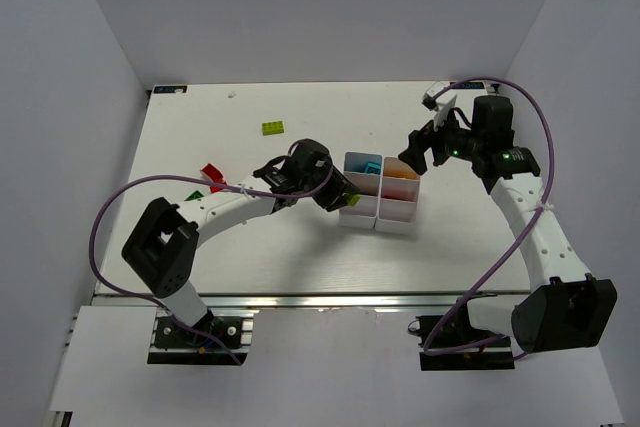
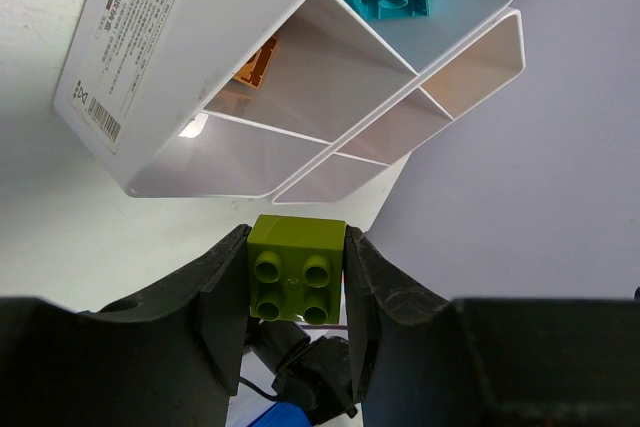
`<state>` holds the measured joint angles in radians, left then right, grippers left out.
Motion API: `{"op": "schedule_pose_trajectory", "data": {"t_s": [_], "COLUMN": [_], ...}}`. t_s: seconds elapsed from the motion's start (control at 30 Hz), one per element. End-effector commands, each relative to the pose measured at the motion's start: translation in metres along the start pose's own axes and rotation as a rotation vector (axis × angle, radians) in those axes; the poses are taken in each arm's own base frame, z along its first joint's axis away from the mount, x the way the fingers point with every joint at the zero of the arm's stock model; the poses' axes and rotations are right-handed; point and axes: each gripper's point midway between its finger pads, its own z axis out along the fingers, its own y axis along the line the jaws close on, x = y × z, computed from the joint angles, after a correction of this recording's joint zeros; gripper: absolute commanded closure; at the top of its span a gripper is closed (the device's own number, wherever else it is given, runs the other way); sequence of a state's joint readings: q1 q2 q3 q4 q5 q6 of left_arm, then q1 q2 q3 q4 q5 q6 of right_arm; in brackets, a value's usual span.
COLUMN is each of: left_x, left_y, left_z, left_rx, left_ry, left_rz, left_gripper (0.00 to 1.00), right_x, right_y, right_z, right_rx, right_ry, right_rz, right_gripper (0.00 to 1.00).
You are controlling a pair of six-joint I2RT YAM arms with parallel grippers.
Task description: Sort the legos into containers by color
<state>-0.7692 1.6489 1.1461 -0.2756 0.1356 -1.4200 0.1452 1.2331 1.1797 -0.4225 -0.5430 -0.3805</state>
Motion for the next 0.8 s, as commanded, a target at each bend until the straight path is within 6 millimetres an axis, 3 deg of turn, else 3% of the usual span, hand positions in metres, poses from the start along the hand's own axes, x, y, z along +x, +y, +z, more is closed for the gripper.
{"op": "schedule_pose_trajectory", "data": {"t_s": [0.0,0.77], "left_x": [-0.002,0.01], "left_y": [-0.024,-0.017], "left_z": [-0.008,0.003], "left_rx": [0.055,0.014], "left_ry": [-0.024,-0.017], "left_rz": [0.005,0.003], "left_gripper": [0.71,0.65], "right_x": [-0.006,0.001], "right_y": [0.003,0.008], "right_z": [-0.002,-0.005], "right_rx": [-0.012,-0.022], "right_ry": [-0.031,-0.024], "right_rz": [-0.008,0.006], "right_gripper": [0.11,0.11]}}
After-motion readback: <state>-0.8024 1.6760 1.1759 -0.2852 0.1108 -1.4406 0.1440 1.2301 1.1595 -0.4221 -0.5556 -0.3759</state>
